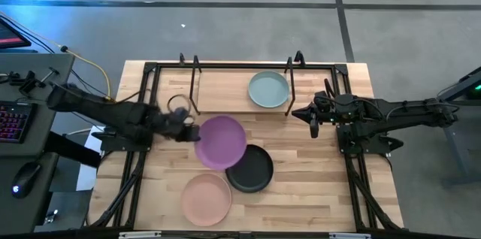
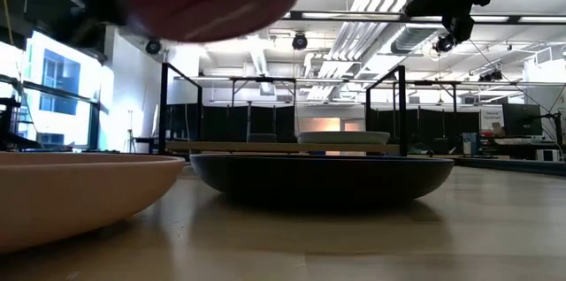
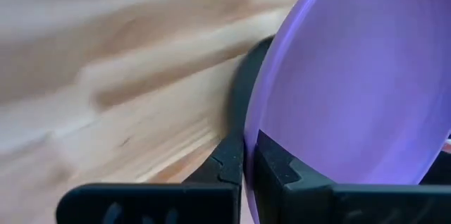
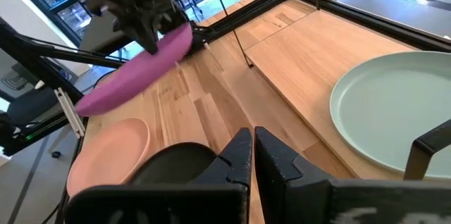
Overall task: Place and stack plates onto a shelf
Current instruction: Put the purple plate on the shelf
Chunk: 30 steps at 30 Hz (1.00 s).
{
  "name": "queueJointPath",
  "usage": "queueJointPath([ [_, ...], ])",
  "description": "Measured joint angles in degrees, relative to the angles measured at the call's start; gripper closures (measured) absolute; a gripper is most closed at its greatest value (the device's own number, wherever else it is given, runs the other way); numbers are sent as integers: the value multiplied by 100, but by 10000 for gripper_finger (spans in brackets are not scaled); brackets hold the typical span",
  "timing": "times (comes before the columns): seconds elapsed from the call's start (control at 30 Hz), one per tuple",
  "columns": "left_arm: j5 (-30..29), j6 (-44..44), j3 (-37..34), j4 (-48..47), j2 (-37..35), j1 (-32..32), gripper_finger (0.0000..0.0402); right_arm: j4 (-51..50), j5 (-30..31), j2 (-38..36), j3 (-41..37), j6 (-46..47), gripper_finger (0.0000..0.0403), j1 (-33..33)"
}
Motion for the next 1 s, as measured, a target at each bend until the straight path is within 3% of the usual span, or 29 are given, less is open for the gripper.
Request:
queueJointPath([
  [0.33,901,3167,2064,-9,1592,2430,401,-22,0,0,0,2,403,0],
  [0.53,1227,4598,3086,-435,2509,3886,401,-63,-5,0,0,9,403,0],
  [0.7,1348,5397,3685,-725,3278,4406,401,-215,-27,-2,0,29,403,0],
  [1.0,1635,7032,4204,-1234,4220,4692,402,-299,-46,-2,0,157,403,0],
])
